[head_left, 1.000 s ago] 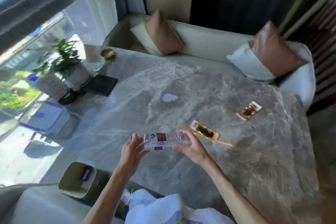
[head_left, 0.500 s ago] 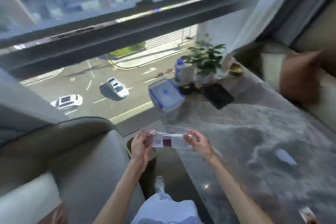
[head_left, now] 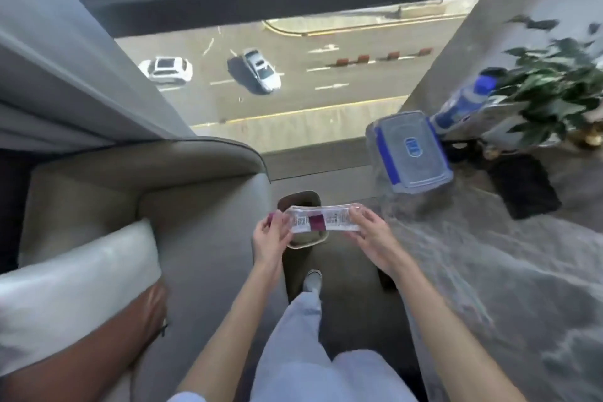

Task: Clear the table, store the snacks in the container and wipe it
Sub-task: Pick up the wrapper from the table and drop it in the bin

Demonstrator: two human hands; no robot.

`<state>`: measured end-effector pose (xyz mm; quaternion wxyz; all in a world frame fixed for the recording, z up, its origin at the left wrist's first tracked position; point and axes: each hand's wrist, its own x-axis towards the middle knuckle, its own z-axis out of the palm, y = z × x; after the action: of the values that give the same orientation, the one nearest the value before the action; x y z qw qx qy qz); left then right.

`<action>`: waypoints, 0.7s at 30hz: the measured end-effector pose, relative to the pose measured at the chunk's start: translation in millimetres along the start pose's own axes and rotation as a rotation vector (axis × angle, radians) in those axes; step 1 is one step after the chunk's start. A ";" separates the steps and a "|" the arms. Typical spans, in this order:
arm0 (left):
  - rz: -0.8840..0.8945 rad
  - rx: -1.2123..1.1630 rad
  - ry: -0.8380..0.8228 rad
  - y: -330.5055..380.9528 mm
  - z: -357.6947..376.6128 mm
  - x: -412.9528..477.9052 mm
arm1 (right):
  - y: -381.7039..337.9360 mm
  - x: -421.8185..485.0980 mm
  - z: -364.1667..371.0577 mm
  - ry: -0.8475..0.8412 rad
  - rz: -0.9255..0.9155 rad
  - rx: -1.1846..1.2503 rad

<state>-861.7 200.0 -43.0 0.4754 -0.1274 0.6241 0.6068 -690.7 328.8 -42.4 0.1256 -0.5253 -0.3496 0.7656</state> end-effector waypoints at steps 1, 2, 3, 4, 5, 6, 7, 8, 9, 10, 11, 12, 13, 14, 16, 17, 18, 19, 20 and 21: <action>-0.045 -0.014 0.015 -5.1 -3.0 17.0 | 6.4 15.1 0.3 -0.004 0.033 0.018; -0.084 -0.037 0.026 -10.6 -3.5 35.3 | 12.7 32.4 0.7 0.001 0.061 0.039; -0.122 -0.055 0.039 -17.5 -3.3 54.1 | 19.9 50.1 1.8 0.023 0.087 0.050; -0.156 -0.078 0.057 -26.1 -3.5 74.2 | 29.0 69.9 2.3 0.047 0.113 0.060; -0.190 -0.088 0.076 -34.7 -3.7 94.7 | 38.7 90.3 2.9 0.075 0.140 0.066; -0.224 -0.092 0.091 -45.3 -4.1 116.6 | 50.6 109.6 2.1 0.106 0.164 0.073; -0.256 -0.085 0.102 -57.5 -5.4 141.8 | 63.9 131.0 0.0 0.134 0.185 0.074; -0.279 -0.082 0.109 -71.5 -7.7 168.2 | 79.3 153.2 -3.8 0.160 0.203 0.078; -0.300 -0.072 0.113 -86.4 -11.1 195.8 | 96.2 174.9 -8.5 0.182 0.226 0.088; -0.307 -0.069 0.106 -101.8 -13.5 224.7 | 113.6 198.4 -14.3 0.190 0.243 0.099; -0.314 -0.067 0.091 -118.6 -16.2 253.4 | 131.4 221.2 -19.3 0.200 0.263 0.099; -0.323 -0.063 0.079 -135.6 -18.6 279.8 | 150.0 241.8 -23.4 0.215 0.284 0.102; -0.332 -0.047 0.069 -152.0 -20.8 305.6 | 168.1 260.9 -26.6 0.235 0.304 0.109; -0.342 -0.034 0.069 -166.6 -22.9 330.4 | 186.7 281.0 -29.7 0.265 0.325 0.127; -0.362 0.007 0.060 -199.3 -26.4 379.7 | 225.3 320.5 -35.9 0.312 0.365 0.161; -0.372 0.028 0.048 -213.9 -26.2 400.5 | 243.2 339.6 -38.5 0.325 0.376 0.169; -0.379 0.045 0.040 -226.9 -25.4 418.9 | 260.5 357.6 -41.4 0.338 0.388 0.174; -0.370 0.068 0.043 -241.3 -25.2 438.0 | 277.2 375.4 -44.7 0.358 0.401 0.174; -0.350 0.103 0.042 -253.2 -23.7 453.8 | 291.4 392.6 -46.9 0.374 0.411 0.185; -0.332 0.162 0.051 -265.2 -22.9 468.9 | 305.6 409.2 -48.7 0.380 0.427 0.196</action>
<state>-918.3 314.6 -566.9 0.5618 -0.2050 0.6532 0.4643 -764.3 356.2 -549.4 0.0750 -0.7063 -0.1260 0.6926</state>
